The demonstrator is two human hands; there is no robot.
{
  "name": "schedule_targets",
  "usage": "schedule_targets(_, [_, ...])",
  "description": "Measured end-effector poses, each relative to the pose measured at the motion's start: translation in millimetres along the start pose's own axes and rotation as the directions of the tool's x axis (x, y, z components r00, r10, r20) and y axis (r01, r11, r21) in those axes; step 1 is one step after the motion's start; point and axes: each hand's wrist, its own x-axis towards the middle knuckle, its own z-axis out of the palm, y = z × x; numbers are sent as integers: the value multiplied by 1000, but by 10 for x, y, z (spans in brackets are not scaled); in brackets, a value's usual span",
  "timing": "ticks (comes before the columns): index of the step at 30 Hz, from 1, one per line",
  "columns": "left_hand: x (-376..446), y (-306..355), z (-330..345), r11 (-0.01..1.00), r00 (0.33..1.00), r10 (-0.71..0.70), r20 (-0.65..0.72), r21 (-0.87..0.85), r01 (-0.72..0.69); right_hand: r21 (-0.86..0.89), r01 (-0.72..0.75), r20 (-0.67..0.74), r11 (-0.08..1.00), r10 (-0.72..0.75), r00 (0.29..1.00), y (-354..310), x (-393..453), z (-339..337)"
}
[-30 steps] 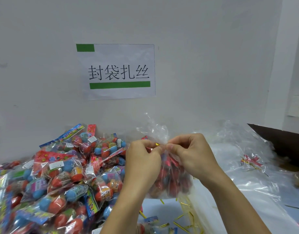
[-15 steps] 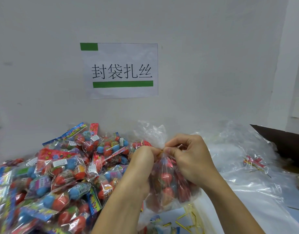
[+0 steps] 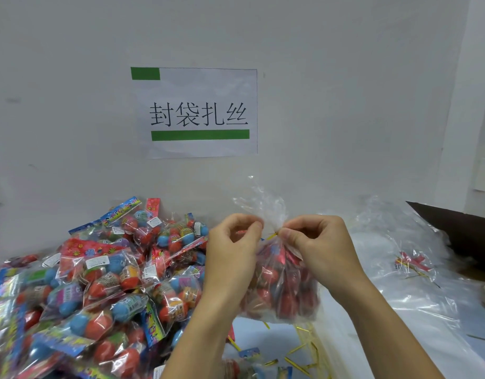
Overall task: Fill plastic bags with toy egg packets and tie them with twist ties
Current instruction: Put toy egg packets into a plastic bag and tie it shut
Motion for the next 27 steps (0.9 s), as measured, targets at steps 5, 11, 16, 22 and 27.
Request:
schedule_targets(5, [-16,-4,-76,953,964,192,186,201,-229,-10,-2,-4,1000,2,1000,12,15,-1])
schedule_targets(11, [8,-69,-59,871,921,354,160,303,-387,0,15,3,1000,-15,1000,26,19,-25])
schedule_targets(16, [22,-89,-24,692,861,483,159,533,-487,-36,44,14,998,-43,999,38,30,-40])
schedule_targets(22, [-65,-6,152,974,997,-70,17,218,65,-67,106,7,992,-106,994,42,15,15])
schedule_targets(27, [-64,-17,139,950,947,-299,118,-52,307,-71,81,54,994,-77,996,74,26,-9])
